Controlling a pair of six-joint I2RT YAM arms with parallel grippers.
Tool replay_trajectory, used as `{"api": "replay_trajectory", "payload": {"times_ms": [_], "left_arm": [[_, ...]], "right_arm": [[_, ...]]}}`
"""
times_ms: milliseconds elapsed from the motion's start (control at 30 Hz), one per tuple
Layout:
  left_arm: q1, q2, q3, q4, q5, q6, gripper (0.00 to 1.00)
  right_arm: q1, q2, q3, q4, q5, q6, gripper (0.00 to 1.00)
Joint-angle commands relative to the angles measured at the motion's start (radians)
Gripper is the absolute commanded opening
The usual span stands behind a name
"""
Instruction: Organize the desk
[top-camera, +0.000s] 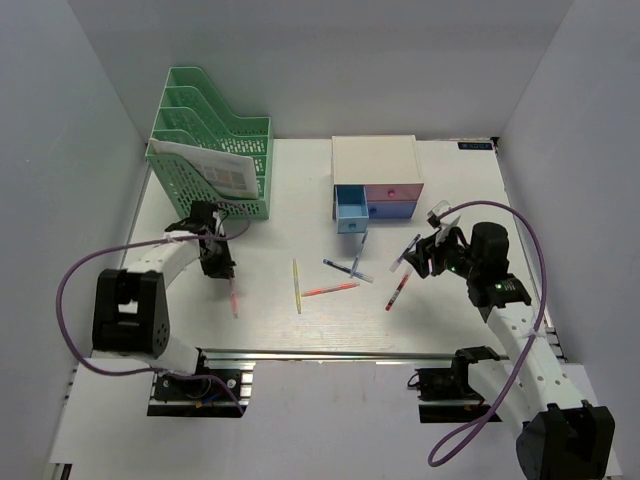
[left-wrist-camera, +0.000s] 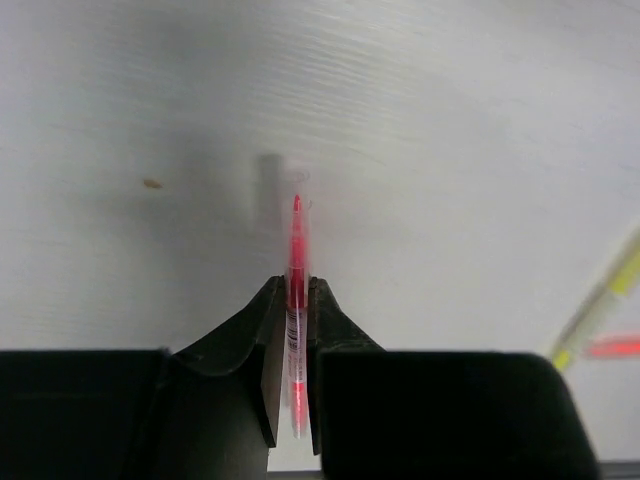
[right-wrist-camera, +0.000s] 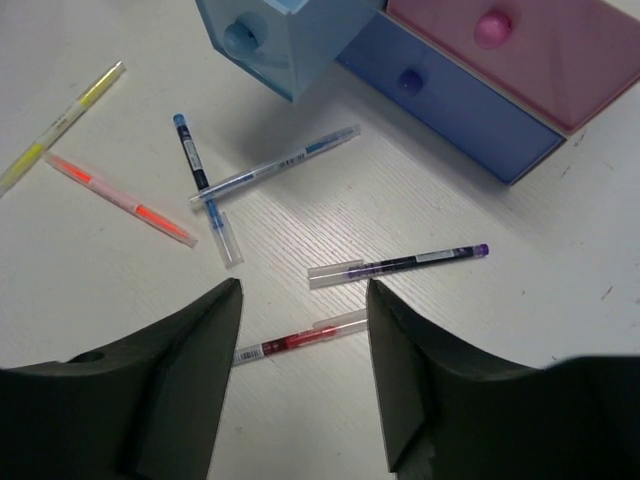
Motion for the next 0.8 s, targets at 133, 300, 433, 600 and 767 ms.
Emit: {"api": "replay_trajectory", "payload": {"times_ms": [133,300,433,600,767], "left_arm": [[-0.042,-0.307,-0.055,0.068,0.339,-0.016,0.0],[-0.091,-0.446,-0.037,0.117,0.516,-0.048,0.0],[-0.155,-0.444,0.047,0.177,0.627,-0.108,0.0],[-0.228,-0.326,0.203,0.269,0.667,-0.163,0.0],[-0.338,-0.189,0.337,0.369,0.595,-0.215,0.0]], "right_arm": [[-0.027,-0.007,-0.024,0.056,0.009,-0.015,0.73],[-0.055,0.0,-0.032,0.07,-0.007,-0.012,0.39],[-0.089,-0.004,-0.035,0.083,-0.009,-0.01,0.04],[-0.119,-0.015,-0.043,0.096,-0.003,0.002,0.04],[-0.13,-0.023,-0.046,0.104,-0.011,0.01,0.05]]}}
